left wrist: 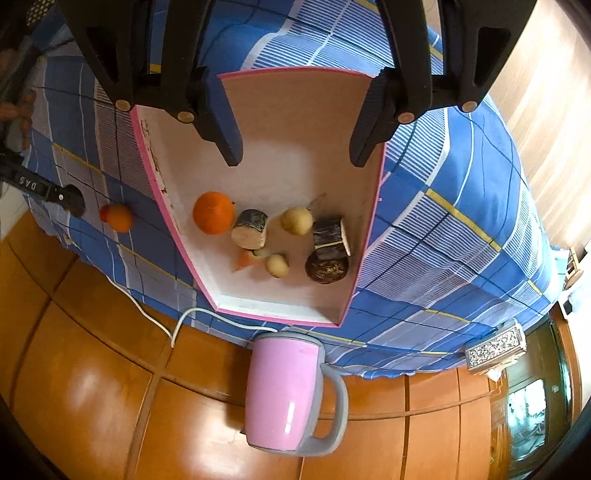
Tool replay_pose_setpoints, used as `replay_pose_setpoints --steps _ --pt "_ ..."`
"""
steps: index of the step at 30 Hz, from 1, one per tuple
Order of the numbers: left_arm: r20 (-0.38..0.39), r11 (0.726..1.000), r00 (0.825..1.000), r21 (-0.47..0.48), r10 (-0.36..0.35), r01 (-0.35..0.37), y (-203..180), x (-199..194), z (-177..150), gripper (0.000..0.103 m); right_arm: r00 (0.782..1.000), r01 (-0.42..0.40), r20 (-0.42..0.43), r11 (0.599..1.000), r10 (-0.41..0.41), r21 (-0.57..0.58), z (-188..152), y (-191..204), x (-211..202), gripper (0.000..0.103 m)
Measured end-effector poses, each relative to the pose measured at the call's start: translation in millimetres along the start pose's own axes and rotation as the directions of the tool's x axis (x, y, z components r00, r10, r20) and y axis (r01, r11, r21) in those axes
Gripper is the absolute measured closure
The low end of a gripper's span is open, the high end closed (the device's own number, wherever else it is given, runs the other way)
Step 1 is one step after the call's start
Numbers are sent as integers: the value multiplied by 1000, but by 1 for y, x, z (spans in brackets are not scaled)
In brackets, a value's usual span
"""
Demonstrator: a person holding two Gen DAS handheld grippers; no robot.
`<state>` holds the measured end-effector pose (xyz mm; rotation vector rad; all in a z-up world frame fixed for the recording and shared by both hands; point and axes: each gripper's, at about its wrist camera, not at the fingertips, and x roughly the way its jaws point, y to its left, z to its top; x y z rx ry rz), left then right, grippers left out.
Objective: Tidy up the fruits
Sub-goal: 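Carry the dark fruit into the tray and open the right tool, then withdraw the right tool from the tray while moving the left tool toward the orange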
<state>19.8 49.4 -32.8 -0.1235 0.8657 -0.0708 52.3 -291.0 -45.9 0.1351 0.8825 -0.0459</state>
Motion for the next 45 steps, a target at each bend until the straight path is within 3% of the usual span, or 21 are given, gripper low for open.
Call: replay_pose_setpoints --steps 7,11,16,21,27,37,45 --pt "10 999 1000 -37 -2 2 10 0 0 41 980 -199 -53 973 194 -119 13 78 6 51" --pt "17 997 1000 -75 7 -6 19 -1 1 39 951 -306 -108 932 289 -194 19 125 12 51" --pt "33 993 999 -116 27 -23 32 -3 4 37 925 -376 -173 883 339 -281 15 175 17 50" --pt "24 991 999 -127 32 -29 36 0 3 37 927 -368 -194 879 321 -304 7 195 26 50" --pt "23 993 999 -115 28 -25 32 0 2 37 935 -346 -186 895 302 -283 4 185 25 46" --pt "34 996 999 -89 18 -15 22 -5 3 35 961 -275 -75 933 265 -231 6 154 0 46" --pt "36 999 999 -39 7 -6 8 -8 4 35 988 -155 -8 972 156 -175 -3 113 -12 46"
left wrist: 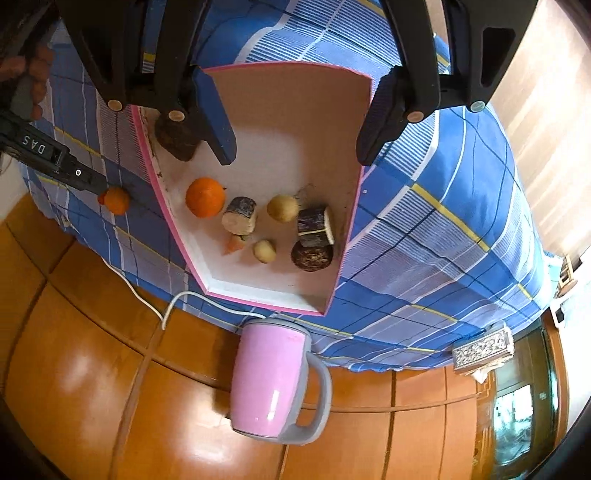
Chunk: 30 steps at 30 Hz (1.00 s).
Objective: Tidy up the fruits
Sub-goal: 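Withdraw the right tool from the tray while moving the left tool toward the orange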
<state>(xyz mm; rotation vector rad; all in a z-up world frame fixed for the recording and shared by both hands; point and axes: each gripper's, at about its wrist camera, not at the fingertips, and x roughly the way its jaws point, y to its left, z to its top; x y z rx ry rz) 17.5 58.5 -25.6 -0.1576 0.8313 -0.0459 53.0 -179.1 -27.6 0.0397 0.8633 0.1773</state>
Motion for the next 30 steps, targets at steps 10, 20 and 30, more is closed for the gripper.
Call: replay_pose_setpoints --steps 10,20,30 --pt "7 997 1000 72 -27 26 -23 -4 2 35 988 154 12 983 -156 99 -24 -55 -15 46" --pt "-1 986 997 149 -72 71 -50 -3 6 35 958 280 4 933 -288 227 -48 -112 -35 46" --pt "-26 948 985 266 -172 172 -103 2 19 35 905 412 -53 838 -422 358 -82 -171 -56 46"
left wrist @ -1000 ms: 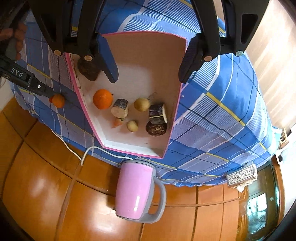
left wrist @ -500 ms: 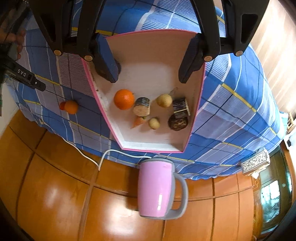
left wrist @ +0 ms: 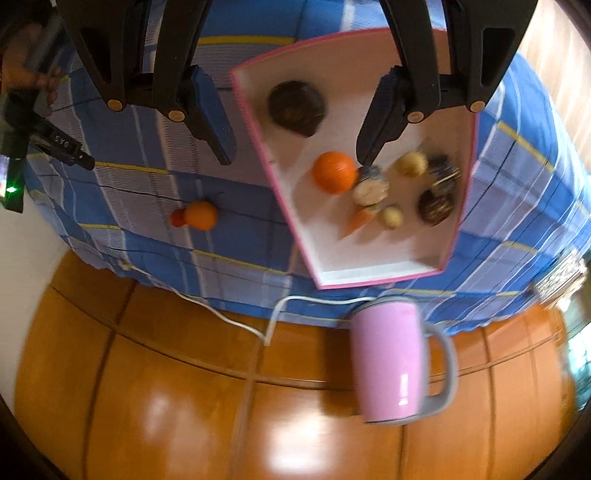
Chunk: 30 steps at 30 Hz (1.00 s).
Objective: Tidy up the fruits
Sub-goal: 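Withdraw the right tool from the tray while moving the left tool toward the orange, then close the left tool around the orange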
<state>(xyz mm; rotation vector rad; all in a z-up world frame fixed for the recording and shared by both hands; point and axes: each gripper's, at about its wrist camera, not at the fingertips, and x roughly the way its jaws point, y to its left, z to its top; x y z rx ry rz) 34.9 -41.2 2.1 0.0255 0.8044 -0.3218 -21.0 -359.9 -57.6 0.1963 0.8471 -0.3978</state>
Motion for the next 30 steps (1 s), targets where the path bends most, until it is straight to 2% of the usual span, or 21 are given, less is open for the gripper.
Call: replay_pose_setpoints --steps 7,19,21,26,30 --pt "-28 994 997 88 -66 68 -42 26 24 35 998 59 -12 996 -58 63 -8 -31 3 46" --pt "-130 977 988 188 -78 102 -97 98 49 35 997 82 2 992 -83 98 -13 -51 0 46" --pt "-155 975 984 187 -88 117 -103 111 51 35 995 93 12 991 -95 92 -12 -53 -1 46" --pt "-201 981 979 175 -42 79 -107 146 53 35 992 117 28 990 -119 81 -11 -55 -3 46" --pt "-221 985 974 154 -44 79 -107 163 53 35 993 116 12 990 -117 86 -14 -59 2 46"
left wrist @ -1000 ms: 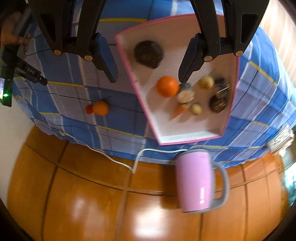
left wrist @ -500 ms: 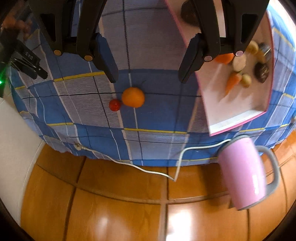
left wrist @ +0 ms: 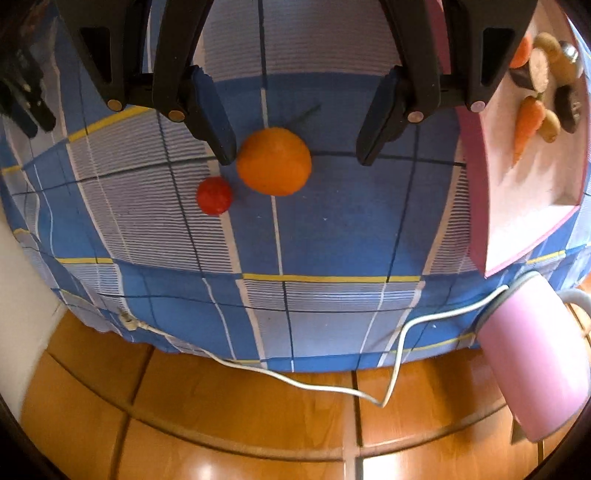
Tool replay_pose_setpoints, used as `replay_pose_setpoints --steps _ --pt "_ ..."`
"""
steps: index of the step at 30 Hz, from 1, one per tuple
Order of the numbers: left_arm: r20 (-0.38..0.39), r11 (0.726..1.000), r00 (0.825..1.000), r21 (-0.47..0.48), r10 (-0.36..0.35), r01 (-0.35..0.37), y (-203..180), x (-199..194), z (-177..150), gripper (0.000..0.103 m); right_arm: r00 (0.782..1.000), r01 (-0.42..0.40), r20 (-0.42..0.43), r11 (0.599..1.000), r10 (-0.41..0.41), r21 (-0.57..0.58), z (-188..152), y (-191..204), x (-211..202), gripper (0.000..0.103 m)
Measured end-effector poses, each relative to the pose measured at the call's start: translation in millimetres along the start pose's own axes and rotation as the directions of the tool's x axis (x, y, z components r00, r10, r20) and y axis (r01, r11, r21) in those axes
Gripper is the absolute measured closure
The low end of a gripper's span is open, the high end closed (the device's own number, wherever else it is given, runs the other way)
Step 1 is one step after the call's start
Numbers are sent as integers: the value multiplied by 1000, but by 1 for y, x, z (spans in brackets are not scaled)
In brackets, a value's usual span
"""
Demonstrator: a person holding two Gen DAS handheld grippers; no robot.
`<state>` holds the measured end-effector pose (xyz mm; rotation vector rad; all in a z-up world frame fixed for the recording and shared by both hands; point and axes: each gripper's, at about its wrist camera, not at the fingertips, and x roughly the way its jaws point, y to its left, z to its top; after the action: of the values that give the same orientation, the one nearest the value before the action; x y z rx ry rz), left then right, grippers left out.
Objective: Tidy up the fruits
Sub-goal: 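Close the left tool around the orange, then carry the orange into the tray and open the left tool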
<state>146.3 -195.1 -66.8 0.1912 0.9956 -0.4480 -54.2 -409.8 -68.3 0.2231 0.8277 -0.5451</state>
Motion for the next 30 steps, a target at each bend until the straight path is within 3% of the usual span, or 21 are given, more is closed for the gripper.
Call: replay_pose_setpoints --steps 1,3,5,12,21,30 --pt "-7 1000 1000 -8 -16 16 0 4 1 35 1000 0 -4 1000 0 1 -1 0 1 46" --pt "-25 999 998 -20 -51 51 0 11 1 53 1000 -1 -17 1000 1 3 -3 -1 5 46" --pt "-10 998 998 -16 -64 64 -3 10 -1 62 1000 1 -23 1000 -1 0 -4 -1 7 46" --pt "32 997 997 -17 -73 73 -3 -8 -11 63 1000 4 -16 1000 -4 -8 -5 1 8 46" --pt "126 995 989 -53 -78 86 11 -59 -26 63 1000 8 -11 1000 -8 -12 -5 1 10 45" --pt "224 987 974 -143 -38 71 52 -109 -45 63 1000 13 -7 1000 -13 -19 -6 1 10 44"
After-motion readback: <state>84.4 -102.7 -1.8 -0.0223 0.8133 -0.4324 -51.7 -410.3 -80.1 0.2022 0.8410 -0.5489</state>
